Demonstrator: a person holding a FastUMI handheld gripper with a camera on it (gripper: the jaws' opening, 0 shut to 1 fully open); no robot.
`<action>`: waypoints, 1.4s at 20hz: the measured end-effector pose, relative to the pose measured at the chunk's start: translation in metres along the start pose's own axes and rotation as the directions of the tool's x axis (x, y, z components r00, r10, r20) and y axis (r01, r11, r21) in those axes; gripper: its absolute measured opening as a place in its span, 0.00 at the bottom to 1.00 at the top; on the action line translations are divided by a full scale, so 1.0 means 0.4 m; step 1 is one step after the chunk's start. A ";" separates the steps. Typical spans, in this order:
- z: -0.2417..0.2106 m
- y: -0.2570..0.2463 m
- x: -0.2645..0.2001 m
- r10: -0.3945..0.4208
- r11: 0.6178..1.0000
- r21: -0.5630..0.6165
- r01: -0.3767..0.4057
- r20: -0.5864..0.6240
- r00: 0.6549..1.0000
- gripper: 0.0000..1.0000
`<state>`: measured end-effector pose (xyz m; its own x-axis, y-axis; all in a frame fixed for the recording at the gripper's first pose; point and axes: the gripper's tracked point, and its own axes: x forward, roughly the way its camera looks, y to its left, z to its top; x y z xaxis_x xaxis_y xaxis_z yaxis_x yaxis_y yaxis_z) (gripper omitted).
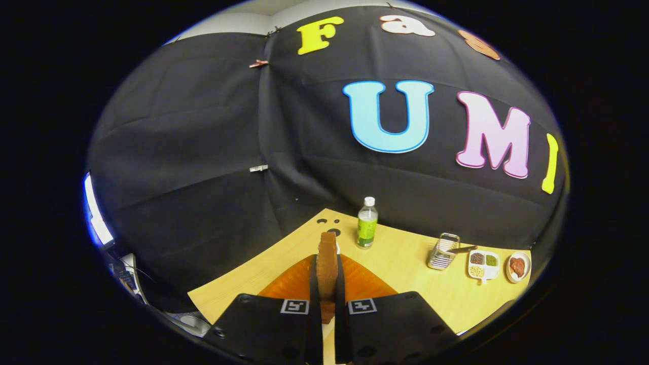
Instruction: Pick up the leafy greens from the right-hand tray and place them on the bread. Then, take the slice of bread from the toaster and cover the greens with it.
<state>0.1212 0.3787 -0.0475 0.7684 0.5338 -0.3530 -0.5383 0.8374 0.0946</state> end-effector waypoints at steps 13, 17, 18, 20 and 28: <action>-0.237 -0.334 -0.117 -0.115 0.960 0.241 0.145 -0.132 0.985 0.13; -0.356 -0.353 -0.124 -0.076 0.938 0.319 0.136 -0.195 0.978 0.13; -0.383 -0.354 -0.125 -0.063 0.933 0.336 0.132 -0.207 0.976 0.13; -0.424 -0.348 -0.125 -0.037 0.925 0.362 0.118 -0.222 0.974 0.13; -0.547 -0.394 -0.122 -0.015 0.899 0.416 0.135 -0.279 0.960 0.13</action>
<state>0.0929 0.1950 -0.2488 0.6494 0.4671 -0.6000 -0.2360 0.8739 0.4249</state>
